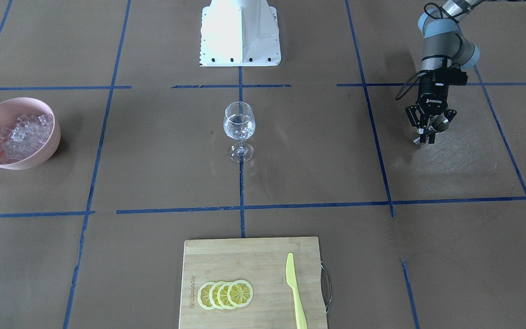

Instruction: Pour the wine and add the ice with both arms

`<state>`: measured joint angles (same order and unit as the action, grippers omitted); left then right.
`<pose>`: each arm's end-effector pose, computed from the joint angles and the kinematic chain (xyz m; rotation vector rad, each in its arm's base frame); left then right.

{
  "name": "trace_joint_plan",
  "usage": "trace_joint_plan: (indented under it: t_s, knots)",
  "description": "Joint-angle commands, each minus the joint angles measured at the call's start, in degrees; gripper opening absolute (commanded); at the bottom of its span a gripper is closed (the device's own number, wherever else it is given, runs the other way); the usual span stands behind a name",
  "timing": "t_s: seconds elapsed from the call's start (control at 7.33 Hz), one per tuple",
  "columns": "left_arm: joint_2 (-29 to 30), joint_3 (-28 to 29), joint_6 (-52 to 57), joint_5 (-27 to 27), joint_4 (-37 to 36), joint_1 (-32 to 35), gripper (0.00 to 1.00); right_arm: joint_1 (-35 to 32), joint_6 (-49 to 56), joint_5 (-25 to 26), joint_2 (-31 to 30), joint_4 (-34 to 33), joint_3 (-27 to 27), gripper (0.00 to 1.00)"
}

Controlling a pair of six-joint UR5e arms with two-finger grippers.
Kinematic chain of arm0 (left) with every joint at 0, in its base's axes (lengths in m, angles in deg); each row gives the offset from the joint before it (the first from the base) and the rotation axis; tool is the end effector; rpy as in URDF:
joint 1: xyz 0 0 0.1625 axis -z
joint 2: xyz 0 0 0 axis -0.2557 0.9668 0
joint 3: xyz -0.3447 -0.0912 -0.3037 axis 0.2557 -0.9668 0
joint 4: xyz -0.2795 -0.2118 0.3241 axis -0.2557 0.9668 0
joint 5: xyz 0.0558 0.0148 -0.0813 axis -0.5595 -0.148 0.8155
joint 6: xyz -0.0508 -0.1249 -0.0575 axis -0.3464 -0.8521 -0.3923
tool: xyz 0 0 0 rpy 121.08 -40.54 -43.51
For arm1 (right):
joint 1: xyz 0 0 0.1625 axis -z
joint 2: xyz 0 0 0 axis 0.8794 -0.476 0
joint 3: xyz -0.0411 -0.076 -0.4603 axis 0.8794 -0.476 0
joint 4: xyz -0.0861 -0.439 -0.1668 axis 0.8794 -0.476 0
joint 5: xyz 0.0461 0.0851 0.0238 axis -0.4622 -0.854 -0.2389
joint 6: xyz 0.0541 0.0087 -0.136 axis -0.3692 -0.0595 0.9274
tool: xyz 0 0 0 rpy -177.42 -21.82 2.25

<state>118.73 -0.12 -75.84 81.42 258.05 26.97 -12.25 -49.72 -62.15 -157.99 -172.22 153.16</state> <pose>0.4015 -0.3398 0.6834 1.1348 0.7794 -0.2736 -0.1545 -0.6396 0.5621 0.0478 -0.8246 -0.1103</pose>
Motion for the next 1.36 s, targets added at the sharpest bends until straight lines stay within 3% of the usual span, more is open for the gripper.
trace_joint_plan:
  t_s: [0.0,0.41,1.23]
  knots:
    - [-0.17,0.08,-1.94,-2.69,0.01,-1.17,0.00,0.00,-0.34,0.00,-0.22,0.00,0.85,1.00]
    - [-0.17,0.00,-1.94,-10.34,0.45,-4.06,0.07,-0.09,-0.34,0.00,-0.40,0.00,1.29,1.00]
    - [-0.17,0.17,-2.03,-11.59,0.36,-7.15,0.25,0.00,-0.34,0.00,-0.49,0.00,1.03,1.00]
